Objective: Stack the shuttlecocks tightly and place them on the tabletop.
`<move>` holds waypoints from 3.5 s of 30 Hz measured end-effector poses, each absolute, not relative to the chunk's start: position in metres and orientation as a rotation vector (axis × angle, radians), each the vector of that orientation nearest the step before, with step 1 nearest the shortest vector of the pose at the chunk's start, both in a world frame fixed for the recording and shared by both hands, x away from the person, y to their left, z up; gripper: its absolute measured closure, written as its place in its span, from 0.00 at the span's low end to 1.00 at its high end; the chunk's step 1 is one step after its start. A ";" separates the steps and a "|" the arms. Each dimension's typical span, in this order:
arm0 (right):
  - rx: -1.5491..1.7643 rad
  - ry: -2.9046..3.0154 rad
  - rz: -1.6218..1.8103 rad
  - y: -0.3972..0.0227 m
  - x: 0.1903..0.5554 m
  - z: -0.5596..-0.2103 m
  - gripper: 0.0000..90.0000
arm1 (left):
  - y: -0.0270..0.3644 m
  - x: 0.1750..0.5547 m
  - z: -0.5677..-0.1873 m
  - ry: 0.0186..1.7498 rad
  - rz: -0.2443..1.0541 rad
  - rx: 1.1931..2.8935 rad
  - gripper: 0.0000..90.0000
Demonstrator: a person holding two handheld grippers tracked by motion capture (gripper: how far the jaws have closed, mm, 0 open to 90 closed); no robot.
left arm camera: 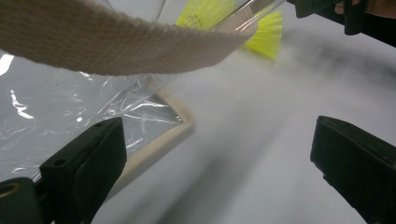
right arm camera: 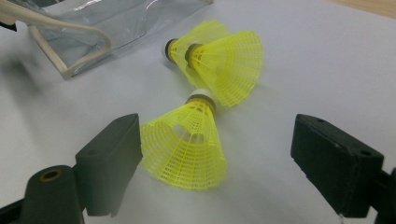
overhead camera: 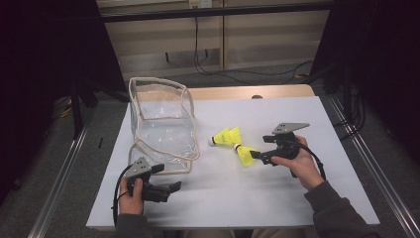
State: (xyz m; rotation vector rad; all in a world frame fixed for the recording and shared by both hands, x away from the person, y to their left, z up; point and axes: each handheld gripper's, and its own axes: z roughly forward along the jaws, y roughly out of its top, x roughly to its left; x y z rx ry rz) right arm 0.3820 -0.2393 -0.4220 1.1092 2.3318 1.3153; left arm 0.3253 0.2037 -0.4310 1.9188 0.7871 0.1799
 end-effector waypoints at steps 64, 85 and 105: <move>1.041 2.375 1.337 -0.225 0.354 -0.432 0.15 | 0.203 0.325 -0.431 0.784 0.182 1.915 0.04; 1.017 2.399 1.340 -0.217 0.351 -0.433 0.16 | 0.203 0.325 -0.430 0.783 0.182 1.913 0.04; 1.003 2.415 1.305 -0.204 0.351 -0.438 0.28 | 0.203 0.325 -0.430 0.783 0.182 1.916 0.04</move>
